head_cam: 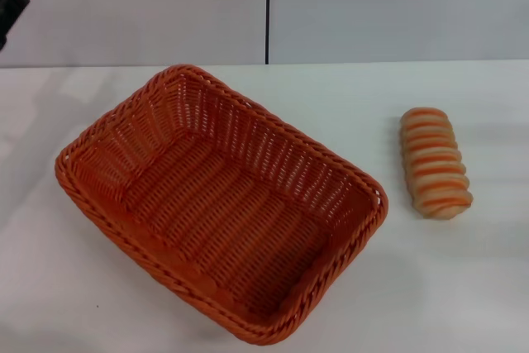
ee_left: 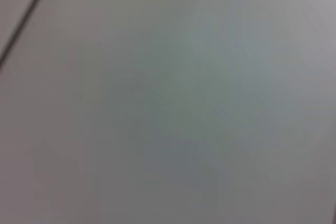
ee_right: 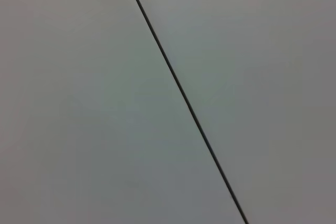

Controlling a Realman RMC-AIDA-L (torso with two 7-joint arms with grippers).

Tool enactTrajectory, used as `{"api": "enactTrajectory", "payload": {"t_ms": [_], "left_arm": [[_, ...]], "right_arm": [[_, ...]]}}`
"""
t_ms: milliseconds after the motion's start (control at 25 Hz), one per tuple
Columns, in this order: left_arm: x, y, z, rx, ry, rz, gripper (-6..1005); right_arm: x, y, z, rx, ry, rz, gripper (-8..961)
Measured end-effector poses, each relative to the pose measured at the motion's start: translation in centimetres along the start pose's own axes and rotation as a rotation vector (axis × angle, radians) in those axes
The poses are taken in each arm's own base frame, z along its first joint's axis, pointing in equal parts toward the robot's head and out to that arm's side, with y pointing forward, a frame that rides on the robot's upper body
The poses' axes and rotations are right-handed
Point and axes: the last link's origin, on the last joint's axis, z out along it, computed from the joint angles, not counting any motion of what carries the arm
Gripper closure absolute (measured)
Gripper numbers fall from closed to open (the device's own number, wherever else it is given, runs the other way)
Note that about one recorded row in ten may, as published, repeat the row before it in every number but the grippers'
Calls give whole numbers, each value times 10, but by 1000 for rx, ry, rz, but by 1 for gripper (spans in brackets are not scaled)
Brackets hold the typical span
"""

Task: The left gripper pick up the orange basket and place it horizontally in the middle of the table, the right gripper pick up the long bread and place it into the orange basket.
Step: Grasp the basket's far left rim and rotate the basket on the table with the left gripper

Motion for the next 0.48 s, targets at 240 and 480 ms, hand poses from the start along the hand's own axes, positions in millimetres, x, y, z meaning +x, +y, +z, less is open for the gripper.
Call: {"api": "enactTrajectory", "payload": {"t_ms": [240, 480], "left_arm": [[29, -4, 33, -187, -244, -56, 203], [40, 6, 65, -318, -585, 10, 203]], "right_arm": [[2, -3, -8, 14, 13, 3, 328], [6, -4, -17, 30, 27, 17, 328]]}}
